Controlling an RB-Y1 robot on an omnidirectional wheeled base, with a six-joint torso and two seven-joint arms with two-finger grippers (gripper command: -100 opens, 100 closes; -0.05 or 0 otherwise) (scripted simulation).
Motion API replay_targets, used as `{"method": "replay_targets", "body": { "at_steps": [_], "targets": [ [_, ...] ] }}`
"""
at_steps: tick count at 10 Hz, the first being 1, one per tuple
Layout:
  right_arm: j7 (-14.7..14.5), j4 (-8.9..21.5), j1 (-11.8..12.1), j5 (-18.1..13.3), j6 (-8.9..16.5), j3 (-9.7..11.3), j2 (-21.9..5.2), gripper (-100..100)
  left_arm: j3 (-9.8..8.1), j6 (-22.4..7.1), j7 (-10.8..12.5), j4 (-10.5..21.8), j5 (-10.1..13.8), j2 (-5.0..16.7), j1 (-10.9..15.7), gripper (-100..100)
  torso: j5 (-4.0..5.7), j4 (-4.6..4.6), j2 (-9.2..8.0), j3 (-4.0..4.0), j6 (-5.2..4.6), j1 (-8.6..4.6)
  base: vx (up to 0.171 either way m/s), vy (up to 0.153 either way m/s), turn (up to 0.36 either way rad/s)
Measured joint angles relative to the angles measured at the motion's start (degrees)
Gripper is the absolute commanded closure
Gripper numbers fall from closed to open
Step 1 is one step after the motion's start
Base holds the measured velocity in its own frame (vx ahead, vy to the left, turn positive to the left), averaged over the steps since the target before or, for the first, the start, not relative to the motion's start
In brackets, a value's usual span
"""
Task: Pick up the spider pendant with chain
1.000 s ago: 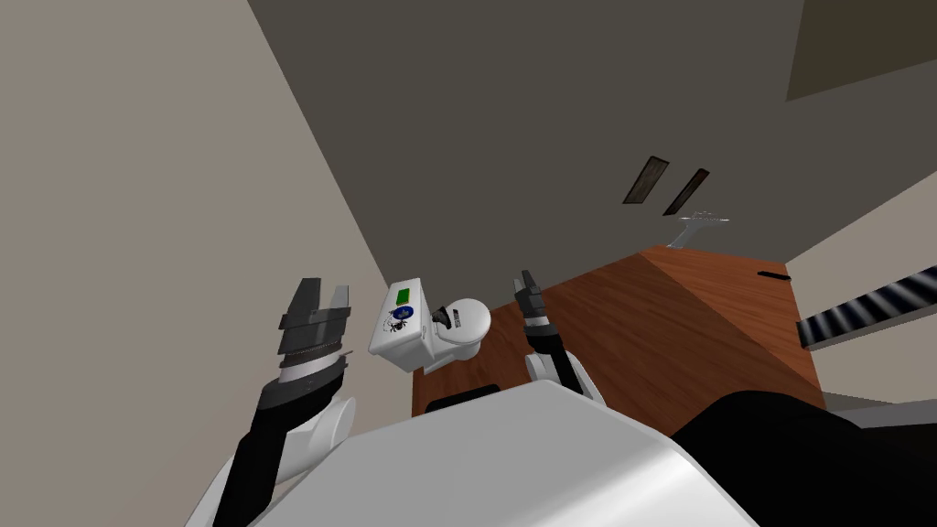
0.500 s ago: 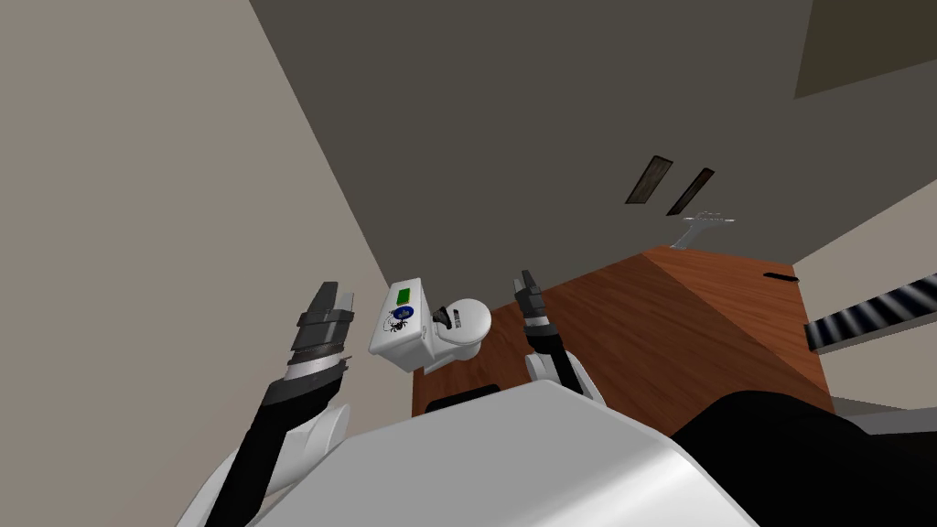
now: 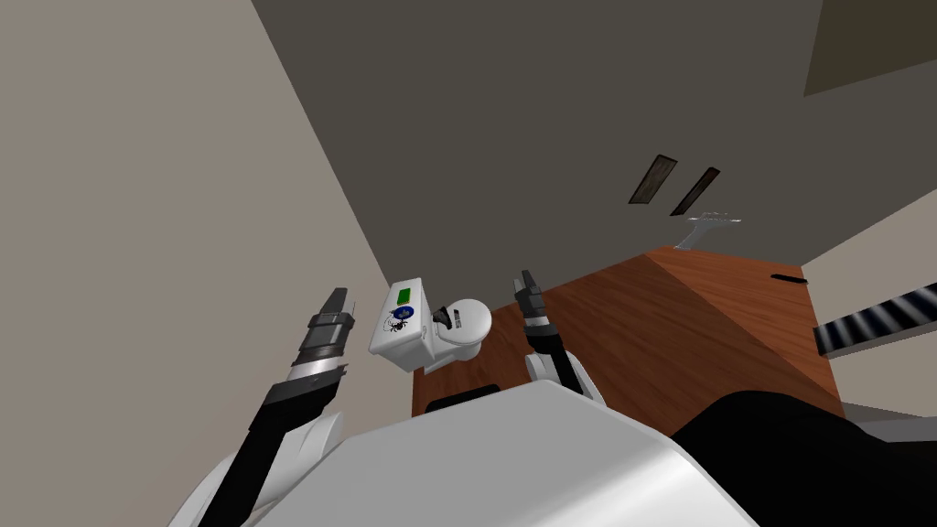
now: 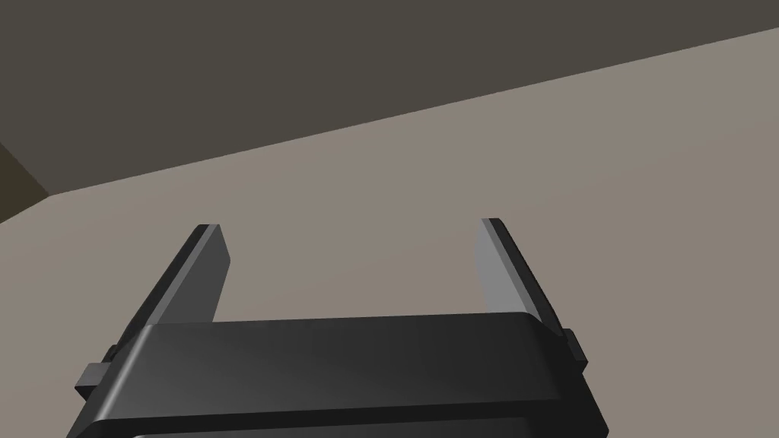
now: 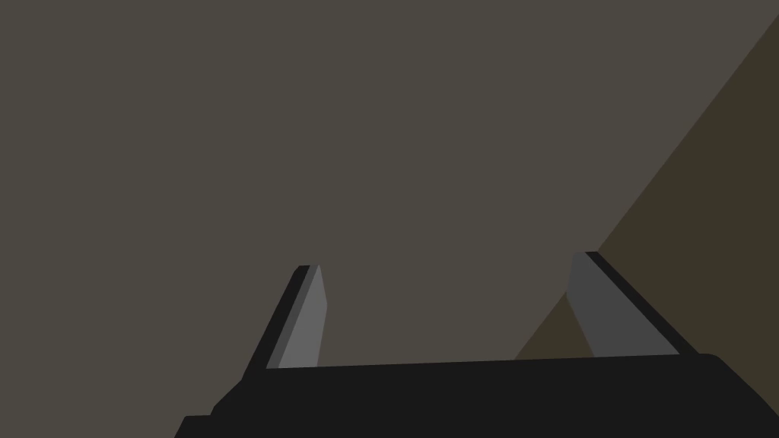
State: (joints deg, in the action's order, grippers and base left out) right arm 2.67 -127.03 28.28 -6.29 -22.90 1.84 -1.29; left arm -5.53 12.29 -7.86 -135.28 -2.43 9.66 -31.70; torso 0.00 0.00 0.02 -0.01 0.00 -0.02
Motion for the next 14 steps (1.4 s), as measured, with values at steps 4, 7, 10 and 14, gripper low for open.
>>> {"method": "replay_targets", "body": {
  "at_steps": [4, 7, 10, 14],
  "targets": [
    [0.00, 0.00, 0.00, 0.00, 0.00, 0.00, 0.00, 0, -0.15, -5.52, -0.60, -0.15, -0.88, 0.31, -0.84, -100, 0.00, 0.00, 0.01, -0.01, 0.00, -0.01, 0.006, -0.008, 0.013],
    [0.00, 0.00, 0.00, 0.00, 0.00, 0.00, 0.00, 0, -0.66, -9.36, -0.71, 0.14, -1.09, 0.76, -1.34, -100, 0.00, 0.00, 0.00, 0.00, -0.01, -0.01, 0.006, -0.009, 0.014],
    [0.00, 0.00, 0.00, 0.00, 0.00, 0.00, 0.00, 0, -0.84, -13.71, -1.13, 0.31, -1.46, 0.85, -1.65, -100, 0.01, 0.00, 0.01, -0.01, 0.00, -0.02, 0.008, -0.010, 0.011],
    [0.00, 0.00, 0.00, 0.00, 0.00, 0.00, 0.00, 0, -1.32, -20.19, -1.36, 0.62, -1.47, 1.13, -1.40, -100, 0.00, 0.00, 0.02, -0.01, -0.01, -0.03, 0.008, -0.011, 0.011]
  ]
}}
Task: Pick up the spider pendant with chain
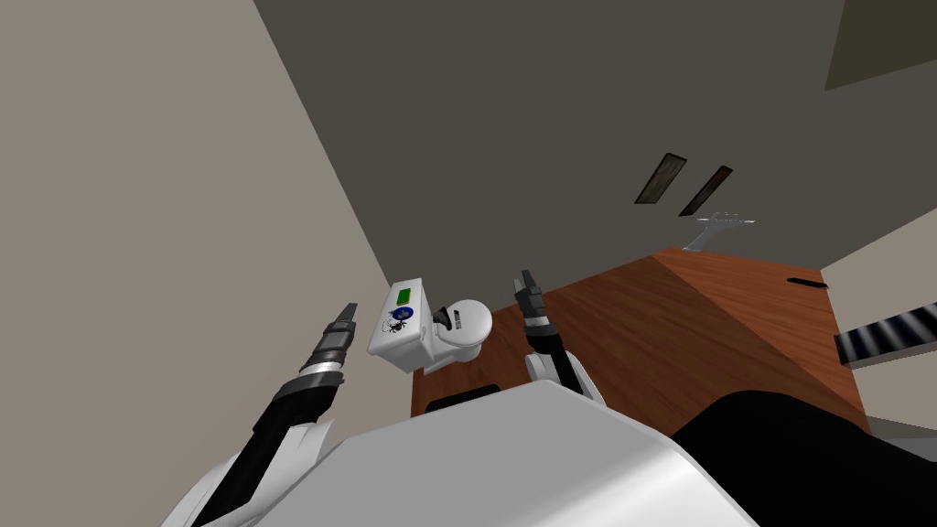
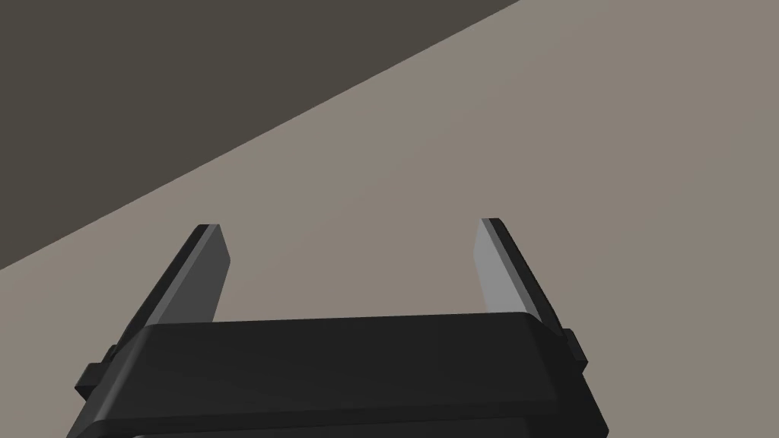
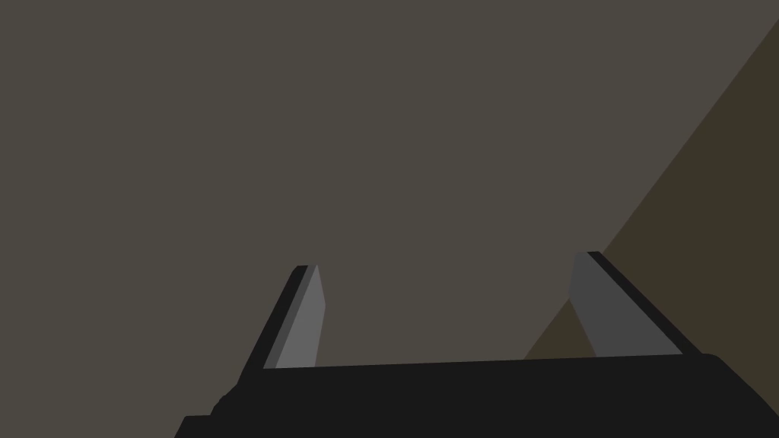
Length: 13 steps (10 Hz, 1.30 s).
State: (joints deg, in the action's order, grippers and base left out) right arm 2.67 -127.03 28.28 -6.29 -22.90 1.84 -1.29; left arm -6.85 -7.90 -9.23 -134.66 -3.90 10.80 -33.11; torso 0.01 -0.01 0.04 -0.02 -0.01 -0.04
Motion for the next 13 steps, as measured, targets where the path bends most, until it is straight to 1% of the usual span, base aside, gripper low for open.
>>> {"method": "replay_targets", "body": {
  "at_steps": [2, 4, 7, 13],
  "targets": [
    [0.00, 0.00, 0.00, 0.00, 0.00, 0.00, 0.00, 0, -0.46, -2.73, 0.08, 0.04, 0.39, 0.39, -0.37, -100, 0.00, 0.00, 0.00, 0.00, 0.00, 0.00, 0.008, -0.012, 0.008],
    [0.00, 0.00, 0.00, 0.00, 0.00, 0.00, 0.00, 0, -0.11, -5.61, -0.29, -0.05, 0.14, -0.20, -0.30, -100, 0.00, 0.00, 0.00, 0.00, 0.00, -0.01, 0.007, -0.013, 0.008],
    [0.00, 0.00, 0.00, 0.00, 0.00, 0.00, 0.00, 0, -0.35, -9.77, -0.37, 0.06, 0.56, -0.20, -0.29, -100, 0.00, 0.00, 0.00, 0.00, 0.00, 0.00, 0.010, -0.012, 0.007],
    [0.00, 0.00, 0.00, 0.00, 0.00, 0.00, 0.00, 0, -0.67, -18.91, -0.52, 0.55, 1.73, -0.72, 1.22, -100, 0.01, 0.00, 0.01, -0.01, 0.00, -0.01, 0.012, -0.014, 0.004]
  ]
}}
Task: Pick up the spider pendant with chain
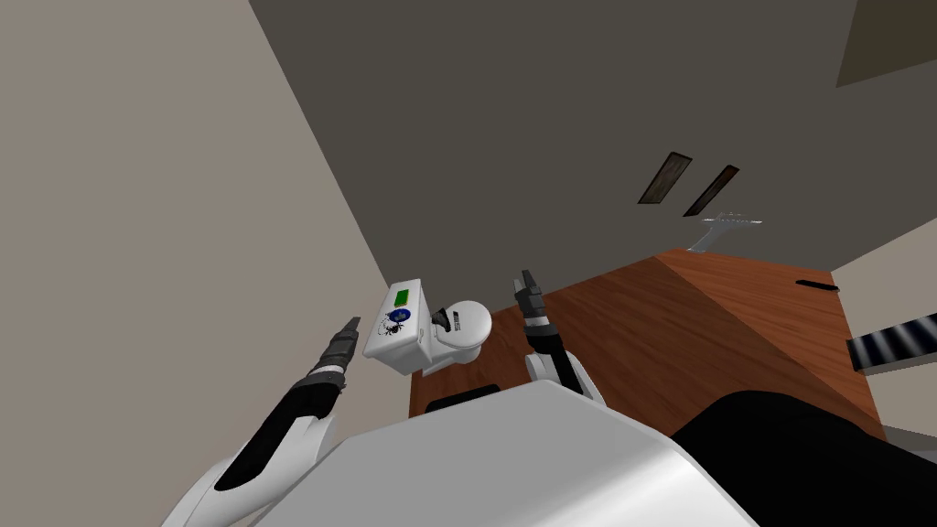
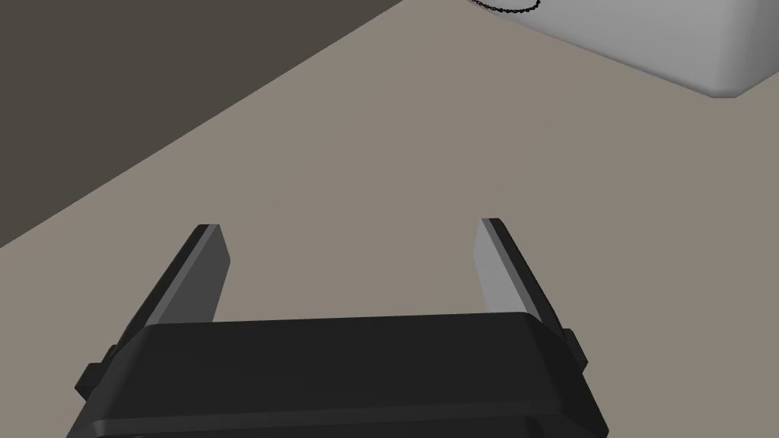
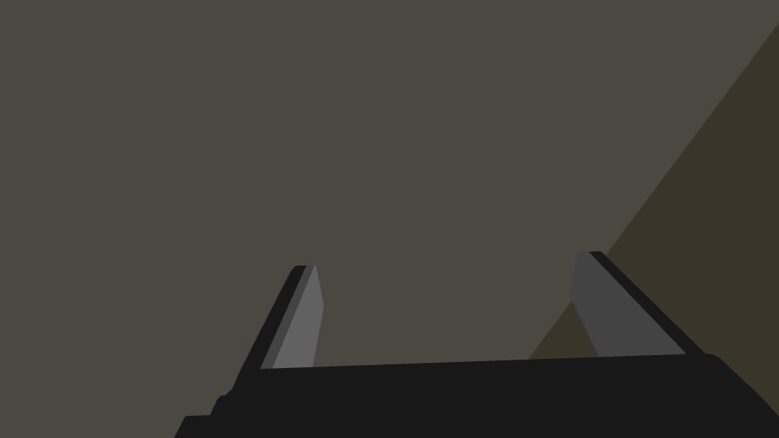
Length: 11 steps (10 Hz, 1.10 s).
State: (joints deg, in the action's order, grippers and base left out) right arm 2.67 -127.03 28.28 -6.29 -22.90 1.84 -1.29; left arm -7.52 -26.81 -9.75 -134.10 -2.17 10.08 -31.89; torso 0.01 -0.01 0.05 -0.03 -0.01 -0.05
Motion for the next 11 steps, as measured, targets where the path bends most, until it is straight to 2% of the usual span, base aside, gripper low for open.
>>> {"method": "replay_targets", "body": {
  "at_steps": [11],
  "targets": [
    [0.00, 0.00, 0.00, 0.00, 0.00, 0.00, 0.00, 0, -0.38, -15.75, 0.23, 0.45, 3.58, -2.56, 3.62, -100, 0.00, -0.01, 0.03, -0.02, 0.00, 0.00, 0.016, -0.013, 0.000]
  ]
}}
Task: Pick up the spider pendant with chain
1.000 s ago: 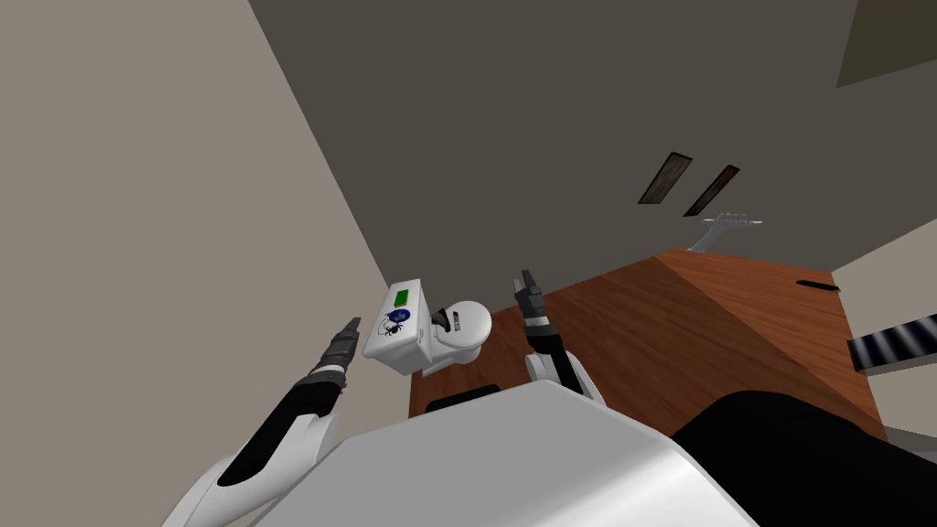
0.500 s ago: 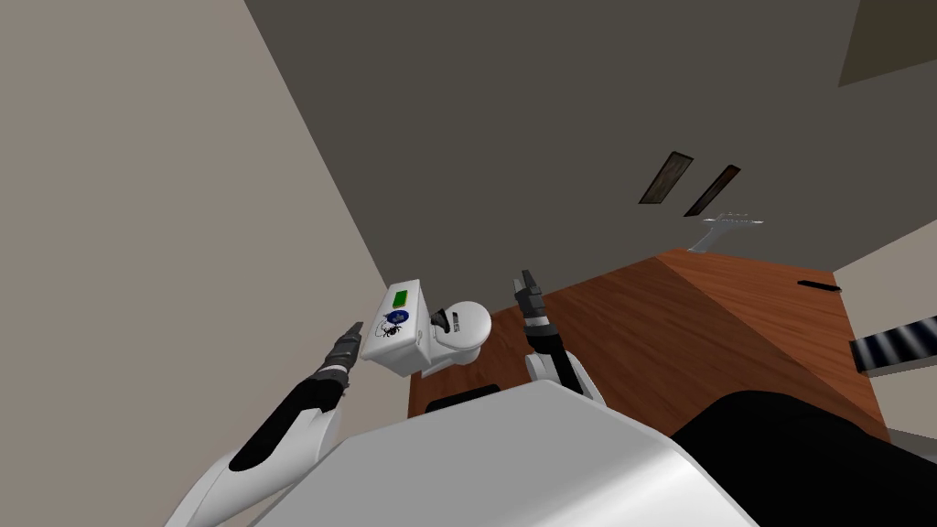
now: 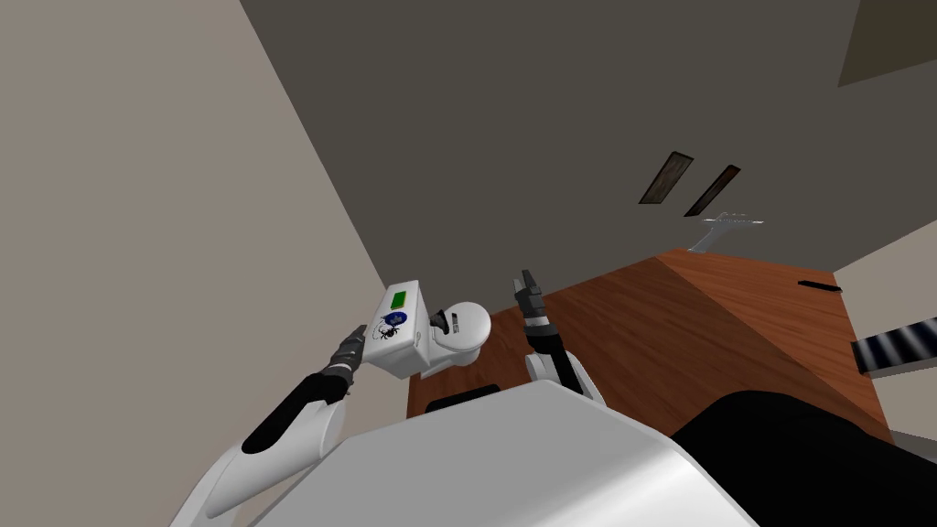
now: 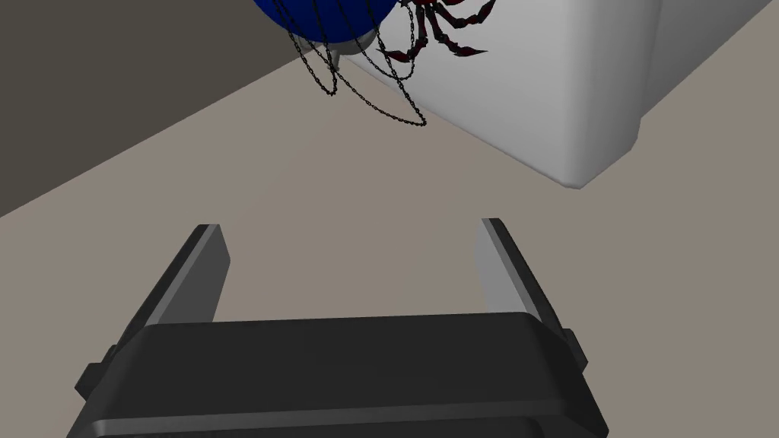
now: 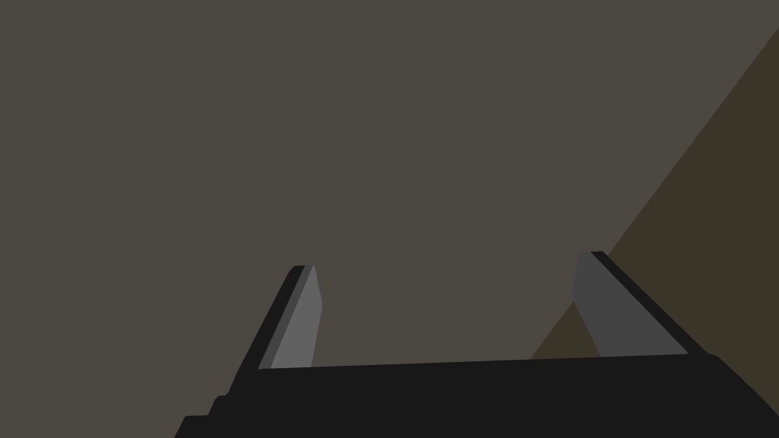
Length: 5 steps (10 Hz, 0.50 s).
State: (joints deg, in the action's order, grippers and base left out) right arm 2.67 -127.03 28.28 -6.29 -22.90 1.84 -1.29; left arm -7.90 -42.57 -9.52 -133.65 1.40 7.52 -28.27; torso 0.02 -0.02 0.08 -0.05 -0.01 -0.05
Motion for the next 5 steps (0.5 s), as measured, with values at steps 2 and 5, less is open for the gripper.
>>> {"method": "replay_targets", "body": {
  "at_steps": [2, 5],
  "targets": [
    [0.00, 0.00, 0.00, 0.00, 0.00, 0.00, 0.00, 0, -0.07, -3.06, 0.11, 0.30, 1.03, -1.15, 0.97, -100, 0.00, -0.01, 0.03, -0.02, 0.00, -0.03, 0.026, -0.016, -0.005],
    [0.00, 0.00, 0.00, 0.00, 0.00, 0.00, 0.00, 0, -0.01, -6.83, 0.20, 0.22, 2.10, -3.09, 2.10, -100, 0.00, 0.00, 0.03, -0.01, 0.00, 0.02, 0.027, -0.007, -0.008]
  ]
}}
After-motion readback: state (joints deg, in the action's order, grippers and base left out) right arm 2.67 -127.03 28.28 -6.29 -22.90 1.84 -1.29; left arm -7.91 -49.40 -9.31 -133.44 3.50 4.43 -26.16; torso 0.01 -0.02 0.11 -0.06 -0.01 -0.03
